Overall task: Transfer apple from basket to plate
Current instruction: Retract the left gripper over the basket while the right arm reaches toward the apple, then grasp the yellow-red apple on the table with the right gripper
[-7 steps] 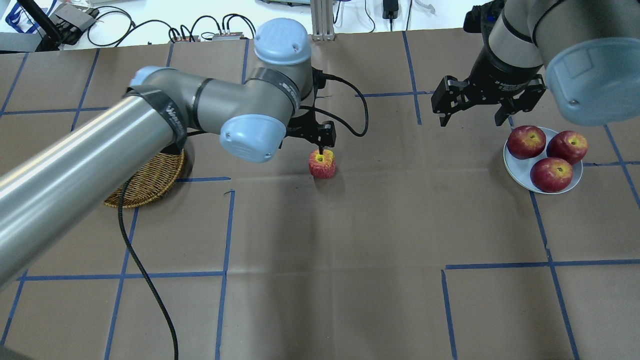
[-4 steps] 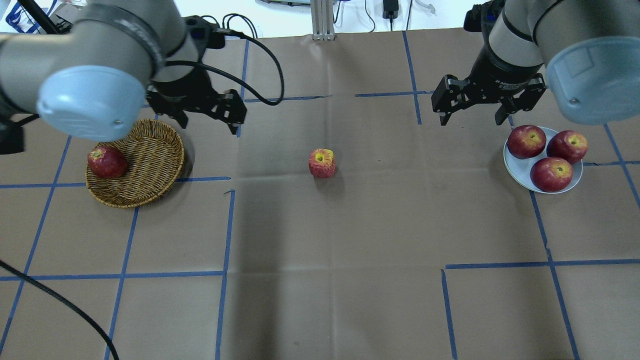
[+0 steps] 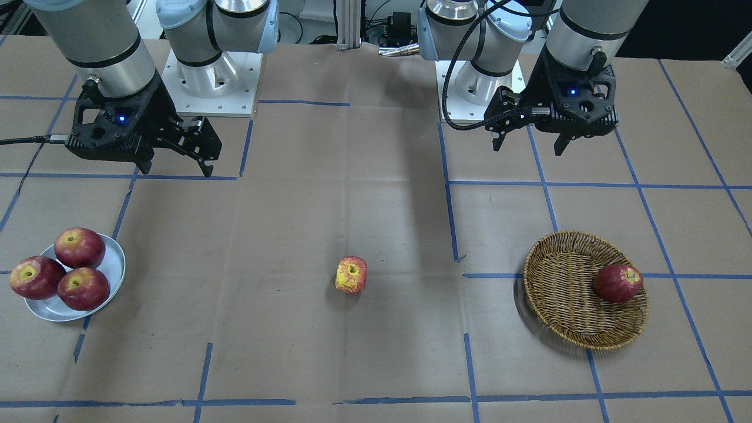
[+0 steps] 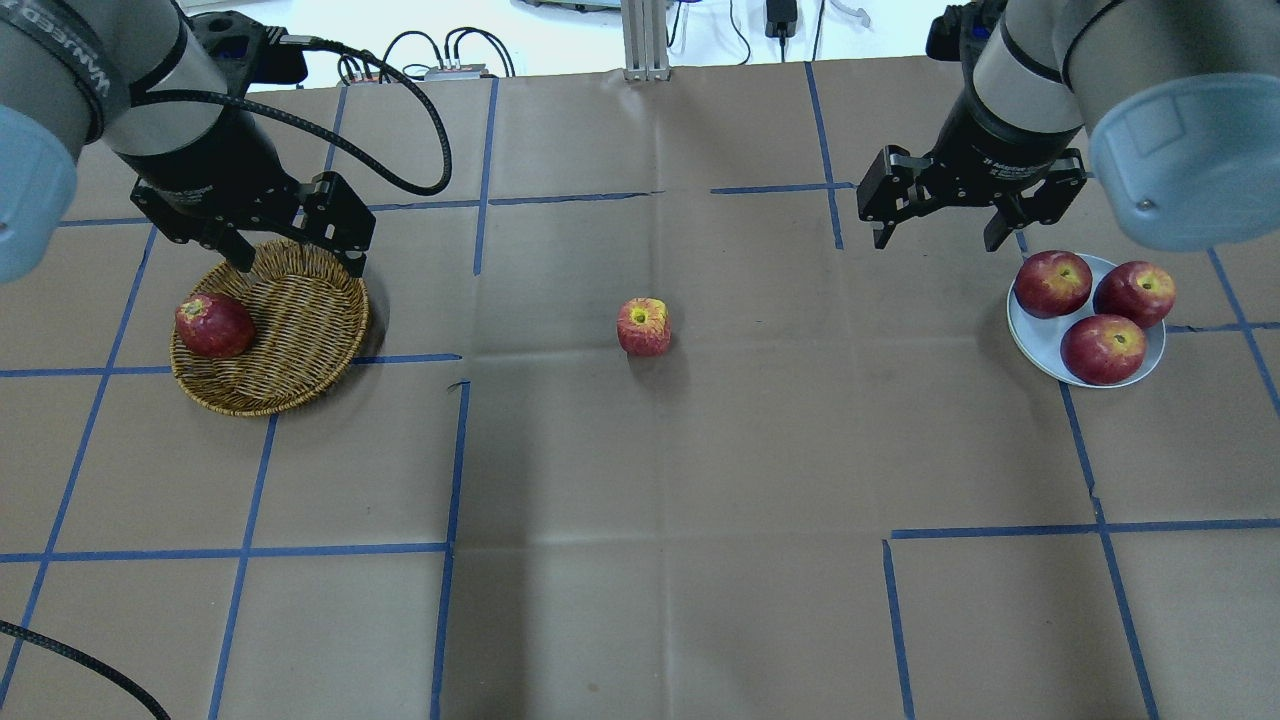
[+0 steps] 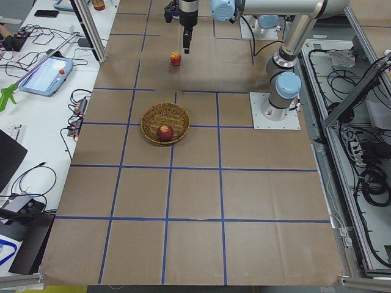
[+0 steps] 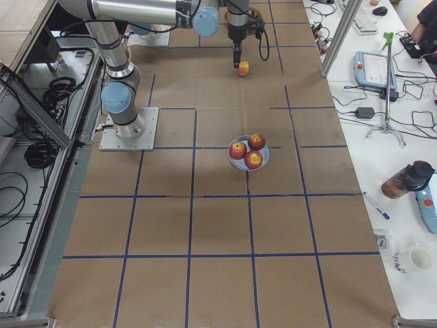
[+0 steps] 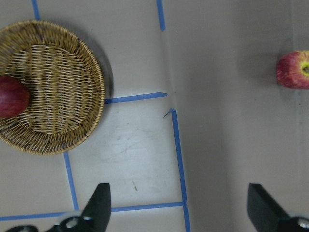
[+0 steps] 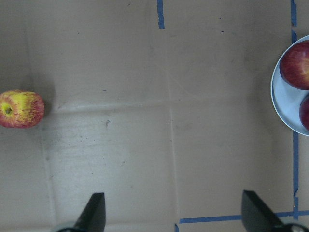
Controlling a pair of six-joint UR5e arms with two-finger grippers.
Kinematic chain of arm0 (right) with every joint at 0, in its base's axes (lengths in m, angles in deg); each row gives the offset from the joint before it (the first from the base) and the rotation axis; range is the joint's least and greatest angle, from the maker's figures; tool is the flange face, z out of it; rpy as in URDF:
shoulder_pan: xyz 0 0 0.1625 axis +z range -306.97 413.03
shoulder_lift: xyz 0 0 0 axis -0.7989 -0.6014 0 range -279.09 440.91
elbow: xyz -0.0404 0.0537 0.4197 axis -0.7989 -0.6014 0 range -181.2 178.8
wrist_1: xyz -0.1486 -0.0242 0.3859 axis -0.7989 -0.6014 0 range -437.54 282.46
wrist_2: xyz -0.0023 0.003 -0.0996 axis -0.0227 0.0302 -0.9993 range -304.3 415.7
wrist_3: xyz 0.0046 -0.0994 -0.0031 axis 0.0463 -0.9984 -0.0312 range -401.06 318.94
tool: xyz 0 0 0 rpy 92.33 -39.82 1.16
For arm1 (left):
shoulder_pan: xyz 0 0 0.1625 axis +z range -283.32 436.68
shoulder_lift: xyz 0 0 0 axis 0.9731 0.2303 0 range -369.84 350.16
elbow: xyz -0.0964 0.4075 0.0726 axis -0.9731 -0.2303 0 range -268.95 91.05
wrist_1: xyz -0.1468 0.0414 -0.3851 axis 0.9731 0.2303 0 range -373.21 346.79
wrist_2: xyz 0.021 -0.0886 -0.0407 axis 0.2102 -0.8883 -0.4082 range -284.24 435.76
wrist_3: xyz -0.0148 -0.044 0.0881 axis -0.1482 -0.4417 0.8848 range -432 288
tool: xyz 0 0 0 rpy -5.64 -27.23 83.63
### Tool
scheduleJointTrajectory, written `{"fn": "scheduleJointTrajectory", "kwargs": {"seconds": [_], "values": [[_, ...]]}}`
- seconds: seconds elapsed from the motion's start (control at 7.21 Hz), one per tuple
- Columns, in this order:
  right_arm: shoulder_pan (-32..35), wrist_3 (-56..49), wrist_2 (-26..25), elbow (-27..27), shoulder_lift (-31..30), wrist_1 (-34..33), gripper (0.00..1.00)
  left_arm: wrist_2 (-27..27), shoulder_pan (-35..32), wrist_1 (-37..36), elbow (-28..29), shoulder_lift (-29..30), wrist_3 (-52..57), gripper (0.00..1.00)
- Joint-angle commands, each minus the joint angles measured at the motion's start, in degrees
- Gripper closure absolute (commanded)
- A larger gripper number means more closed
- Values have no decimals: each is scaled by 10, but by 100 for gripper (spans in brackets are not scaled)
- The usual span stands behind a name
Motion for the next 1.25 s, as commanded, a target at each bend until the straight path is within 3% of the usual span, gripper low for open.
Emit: {"fn": "scheduleJointTrajectory", "kwargs": {"seconds": [0.0, 0.42, 0.55, 1.11], "values": [[87, 76, -5, -5, 48, -77, 0, -2, 2, -2, 6, -2, 0, 1], [184, 193, -21, -8, 157, -188, 0, 6, 3, 1, -1, -6, 0, 1], [211, 217, -48, -8, 194, -235, 0, 6, 2, 0, -11, -9, 0, 1], [246, 274, -63, -8, 310, -373, 0, 7, 3, 8, -2, -26, 0, 1]]}}
